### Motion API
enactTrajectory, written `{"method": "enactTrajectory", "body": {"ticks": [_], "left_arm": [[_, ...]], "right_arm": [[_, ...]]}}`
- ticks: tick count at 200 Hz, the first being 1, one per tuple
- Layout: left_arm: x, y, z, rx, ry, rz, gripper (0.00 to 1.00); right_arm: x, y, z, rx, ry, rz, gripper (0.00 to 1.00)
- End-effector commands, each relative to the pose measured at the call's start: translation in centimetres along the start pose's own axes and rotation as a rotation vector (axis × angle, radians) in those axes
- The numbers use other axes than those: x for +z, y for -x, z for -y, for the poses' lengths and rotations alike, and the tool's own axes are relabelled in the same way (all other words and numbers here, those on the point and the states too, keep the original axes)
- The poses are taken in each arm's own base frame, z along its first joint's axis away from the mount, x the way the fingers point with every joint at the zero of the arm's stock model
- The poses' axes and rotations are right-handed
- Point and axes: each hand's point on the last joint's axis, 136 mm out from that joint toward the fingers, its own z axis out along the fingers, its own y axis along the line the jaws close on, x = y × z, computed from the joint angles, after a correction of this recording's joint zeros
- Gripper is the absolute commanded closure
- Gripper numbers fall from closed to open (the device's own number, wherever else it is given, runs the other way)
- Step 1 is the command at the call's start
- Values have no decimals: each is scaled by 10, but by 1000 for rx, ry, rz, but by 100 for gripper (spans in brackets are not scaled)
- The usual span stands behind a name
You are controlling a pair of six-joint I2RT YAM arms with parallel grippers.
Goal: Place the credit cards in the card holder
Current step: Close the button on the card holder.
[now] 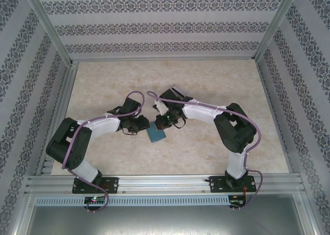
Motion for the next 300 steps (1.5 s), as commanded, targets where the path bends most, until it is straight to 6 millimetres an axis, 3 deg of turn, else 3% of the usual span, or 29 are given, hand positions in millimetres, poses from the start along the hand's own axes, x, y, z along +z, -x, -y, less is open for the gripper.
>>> {"method": "enactTrajectory", "body": {"ticks": [1, 126, 198, 300], "left_arm": [[2, 3, 7, 21, -6, 8, 73], [4, 1, 6, 15, -2, 1, 73], [5, 2, 7, 15, -3, 2, 73], [6, 0, 4, 11, 1, -2, 74]], "right_arm": [[5, -3, 0, -15, -24, -22, 99], [19, -4, 5, -31, -77, -39, 98], [-1, 4, 9, -24, -102, 17, 97], [15, -11, 7, -34, -104, -43, 97]]}}
